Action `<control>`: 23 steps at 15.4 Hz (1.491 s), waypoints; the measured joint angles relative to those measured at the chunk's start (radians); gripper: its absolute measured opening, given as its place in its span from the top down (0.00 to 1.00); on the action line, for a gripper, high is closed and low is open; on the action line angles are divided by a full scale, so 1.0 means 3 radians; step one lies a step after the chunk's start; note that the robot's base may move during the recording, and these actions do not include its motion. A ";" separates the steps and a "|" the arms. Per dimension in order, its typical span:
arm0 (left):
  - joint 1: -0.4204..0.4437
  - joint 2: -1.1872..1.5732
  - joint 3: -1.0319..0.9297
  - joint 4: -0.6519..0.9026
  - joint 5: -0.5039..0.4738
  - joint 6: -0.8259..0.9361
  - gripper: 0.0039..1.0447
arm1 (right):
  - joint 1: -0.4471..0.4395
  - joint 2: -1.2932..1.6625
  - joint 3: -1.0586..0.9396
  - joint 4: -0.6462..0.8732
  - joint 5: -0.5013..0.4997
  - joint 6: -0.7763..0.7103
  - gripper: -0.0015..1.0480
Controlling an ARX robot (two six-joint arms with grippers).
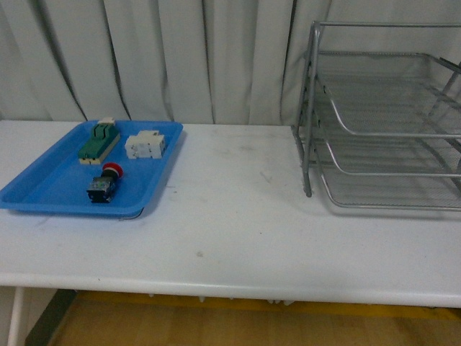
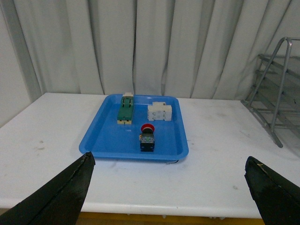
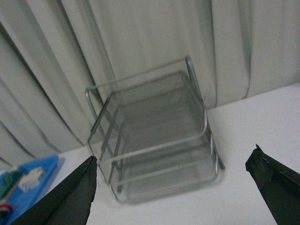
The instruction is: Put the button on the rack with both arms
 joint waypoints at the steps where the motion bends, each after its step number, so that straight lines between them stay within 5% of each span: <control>1: 0.0000 0.0000 0.0000 0.0000 0.0000 0.0000 0.06 | -0.0134 0.0426 0.0225 0.0323 -0.0107 0.0104 0.06; 6: 0.0000 0.0000 0.0000 0.0000 0.0001 0.0000 0.06 | -0.0432 0.2412 0.1185 0.1934 -0.0275 0.1152 0.06; 7: 0.0000 0.0000 0.0000 0.0000 0.0000 0.0000 0.06 | -0.0467 0.3221 0.1424 0.2317 -0.0340 0.1966 0.06; 12: 0.0000 0.0000 0.0000 0.0000 0.0000 0.0000 0.06 | -0.0111 0.4210 0.1368 0.2454 -0.0436 0.3403 0.06; 23: 0.0000 0.0000 0.0000 0.0000 0.0000 0.0000 0.06 | 0.0587 0.5072 0.1719 0.2473 -0.0267 0.3601 0.06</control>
